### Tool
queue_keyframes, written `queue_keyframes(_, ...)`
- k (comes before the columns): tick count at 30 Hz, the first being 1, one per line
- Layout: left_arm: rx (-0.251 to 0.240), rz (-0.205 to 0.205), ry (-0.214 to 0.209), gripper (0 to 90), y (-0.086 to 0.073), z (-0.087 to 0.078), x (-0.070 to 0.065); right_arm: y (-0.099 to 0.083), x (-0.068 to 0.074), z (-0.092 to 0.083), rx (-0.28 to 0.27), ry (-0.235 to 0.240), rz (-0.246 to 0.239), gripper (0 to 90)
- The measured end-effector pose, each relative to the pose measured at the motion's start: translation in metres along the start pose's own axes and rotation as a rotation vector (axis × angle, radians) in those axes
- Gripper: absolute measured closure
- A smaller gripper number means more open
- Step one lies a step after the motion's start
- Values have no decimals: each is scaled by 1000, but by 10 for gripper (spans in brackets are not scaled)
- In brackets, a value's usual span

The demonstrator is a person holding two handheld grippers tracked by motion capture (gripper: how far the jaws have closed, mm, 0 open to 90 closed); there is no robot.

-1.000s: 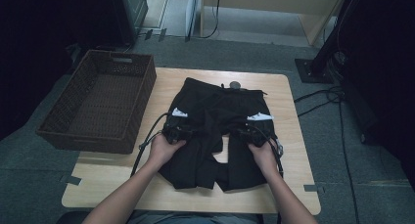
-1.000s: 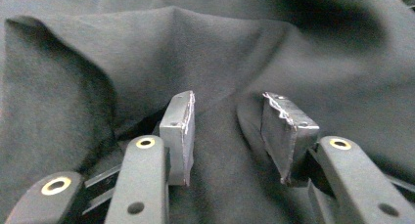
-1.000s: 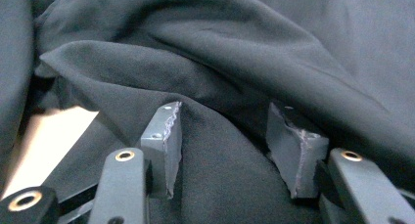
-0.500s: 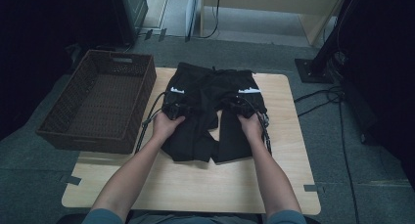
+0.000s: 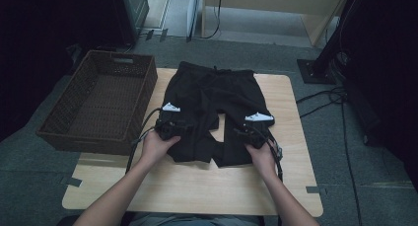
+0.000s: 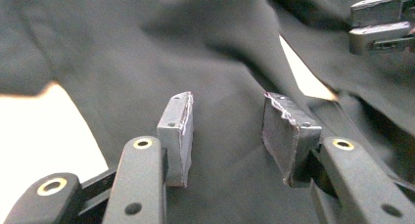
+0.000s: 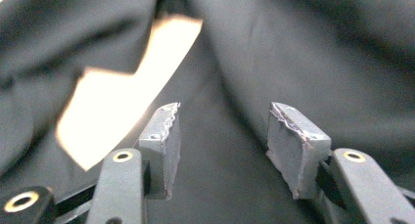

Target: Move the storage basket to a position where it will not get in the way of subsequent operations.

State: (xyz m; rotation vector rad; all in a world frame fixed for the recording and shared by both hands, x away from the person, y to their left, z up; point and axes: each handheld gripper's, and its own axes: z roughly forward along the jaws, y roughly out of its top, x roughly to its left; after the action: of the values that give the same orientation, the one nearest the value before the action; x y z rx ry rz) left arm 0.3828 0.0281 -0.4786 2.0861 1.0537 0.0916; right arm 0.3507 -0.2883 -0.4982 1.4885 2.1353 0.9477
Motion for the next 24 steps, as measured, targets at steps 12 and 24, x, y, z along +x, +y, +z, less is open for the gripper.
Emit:
queue_keyframes(12, 5, 8, 44, 598, -7, 27, 4, -8, -1, 17, -12, -63, 0, 428)
queue_keyframes(24, -9, -21, 191, 644, 46, 65, 41, 48, -25, 76, -65, -106, 43, 449)
